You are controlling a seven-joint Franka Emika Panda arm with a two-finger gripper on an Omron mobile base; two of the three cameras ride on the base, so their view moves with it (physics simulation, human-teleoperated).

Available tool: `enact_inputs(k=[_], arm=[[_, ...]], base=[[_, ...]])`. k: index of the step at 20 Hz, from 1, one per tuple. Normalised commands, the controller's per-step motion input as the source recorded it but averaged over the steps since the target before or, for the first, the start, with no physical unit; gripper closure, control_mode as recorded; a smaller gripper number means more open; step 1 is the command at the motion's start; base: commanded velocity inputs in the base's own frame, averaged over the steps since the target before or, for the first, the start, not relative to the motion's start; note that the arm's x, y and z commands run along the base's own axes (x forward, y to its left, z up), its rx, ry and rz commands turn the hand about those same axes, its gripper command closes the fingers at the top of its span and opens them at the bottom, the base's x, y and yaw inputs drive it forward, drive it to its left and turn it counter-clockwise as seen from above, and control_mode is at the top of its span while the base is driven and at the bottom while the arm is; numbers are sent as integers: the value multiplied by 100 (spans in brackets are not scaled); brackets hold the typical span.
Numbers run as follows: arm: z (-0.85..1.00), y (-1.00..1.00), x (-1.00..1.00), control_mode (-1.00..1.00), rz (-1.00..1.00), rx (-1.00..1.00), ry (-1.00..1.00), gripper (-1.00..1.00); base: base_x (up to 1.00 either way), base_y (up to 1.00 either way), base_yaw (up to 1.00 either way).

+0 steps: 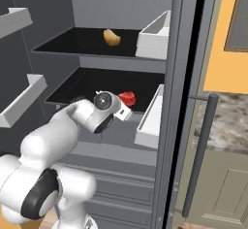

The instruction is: Pick steak from the fridge and place it on the plate on the counter.

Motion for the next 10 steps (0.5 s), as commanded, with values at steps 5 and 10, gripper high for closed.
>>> enact_inputs(k=[5, 10], arm=[[28, 0, -75, -100, 0, -1, 13, 100], [8, 0, -78, -100, 0, -2, 3, 100]], base=[[0, 0, 0], [0, 0, 0]])
